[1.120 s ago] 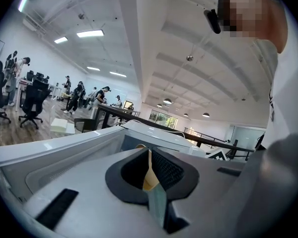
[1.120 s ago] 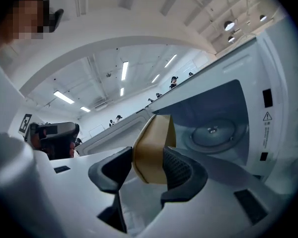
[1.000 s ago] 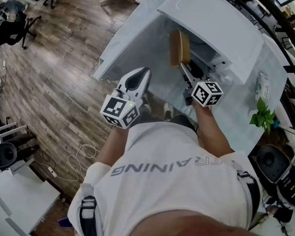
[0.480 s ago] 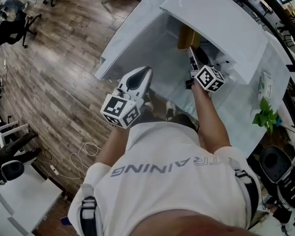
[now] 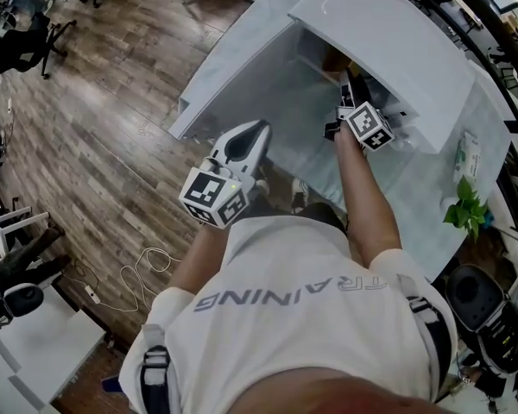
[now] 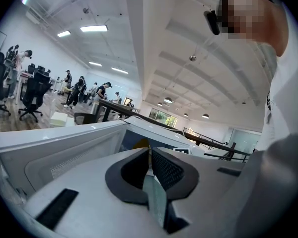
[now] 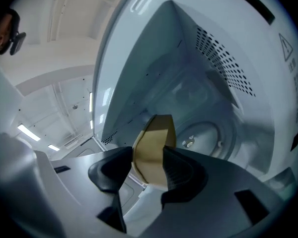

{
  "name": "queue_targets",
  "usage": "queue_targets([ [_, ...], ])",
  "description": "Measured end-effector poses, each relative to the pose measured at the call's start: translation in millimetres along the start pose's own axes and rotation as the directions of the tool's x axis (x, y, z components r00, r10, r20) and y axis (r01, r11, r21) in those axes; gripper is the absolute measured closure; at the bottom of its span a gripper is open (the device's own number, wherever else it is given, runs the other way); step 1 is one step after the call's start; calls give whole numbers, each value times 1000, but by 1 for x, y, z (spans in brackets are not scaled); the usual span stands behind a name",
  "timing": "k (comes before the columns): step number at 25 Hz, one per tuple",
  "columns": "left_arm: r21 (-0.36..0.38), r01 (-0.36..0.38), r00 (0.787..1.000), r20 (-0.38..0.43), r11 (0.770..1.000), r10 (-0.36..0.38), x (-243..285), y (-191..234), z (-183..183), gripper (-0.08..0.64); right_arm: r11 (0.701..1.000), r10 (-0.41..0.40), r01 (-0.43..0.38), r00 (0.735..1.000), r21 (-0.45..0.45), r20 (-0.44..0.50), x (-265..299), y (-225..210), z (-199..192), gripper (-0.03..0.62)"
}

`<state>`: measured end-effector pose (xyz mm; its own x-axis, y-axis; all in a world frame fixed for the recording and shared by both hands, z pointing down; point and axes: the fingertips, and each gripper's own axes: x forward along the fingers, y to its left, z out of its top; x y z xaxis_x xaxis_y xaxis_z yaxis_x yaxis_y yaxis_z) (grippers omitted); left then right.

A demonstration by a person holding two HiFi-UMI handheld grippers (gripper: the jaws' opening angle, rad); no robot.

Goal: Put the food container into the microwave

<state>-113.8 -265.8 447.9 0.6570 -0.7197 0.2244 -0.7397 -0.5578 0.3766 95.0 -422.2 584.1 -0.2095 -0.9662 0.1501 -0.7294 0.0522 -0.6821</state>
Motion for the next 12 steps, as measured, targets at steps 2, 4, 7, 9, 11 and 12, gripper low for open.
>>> queue_targets([
  [2,-1,-1,1000,1,1000,1,0,0,0,514,1000,-20,20,1000,7,19,4,-5,6,381],
  [4,0,-4,1000,1,1000,4,0,2,2,514,999,-41,41,999,9,33,7,-9,11,379],
  [7,0,-9,1000,-1,1000,9,0,4,2,514,998,-69,69,997,-5,46,10,-14,16,374],
  [9,0,-10,1000,-2,1000,10,1,4,1,514,996,-83,84,995,-22,53,10,-18,17,374],
  [11,1,-8,1000,-3,1000,8,2,4,1,514,995,-91,93,994,-28,55,10,-21,16,374],
  [12,2,-7,1000,-4,1000,7,2,3,0,514,995,-97,99,994,-27,54,10,-23,15,374],
])
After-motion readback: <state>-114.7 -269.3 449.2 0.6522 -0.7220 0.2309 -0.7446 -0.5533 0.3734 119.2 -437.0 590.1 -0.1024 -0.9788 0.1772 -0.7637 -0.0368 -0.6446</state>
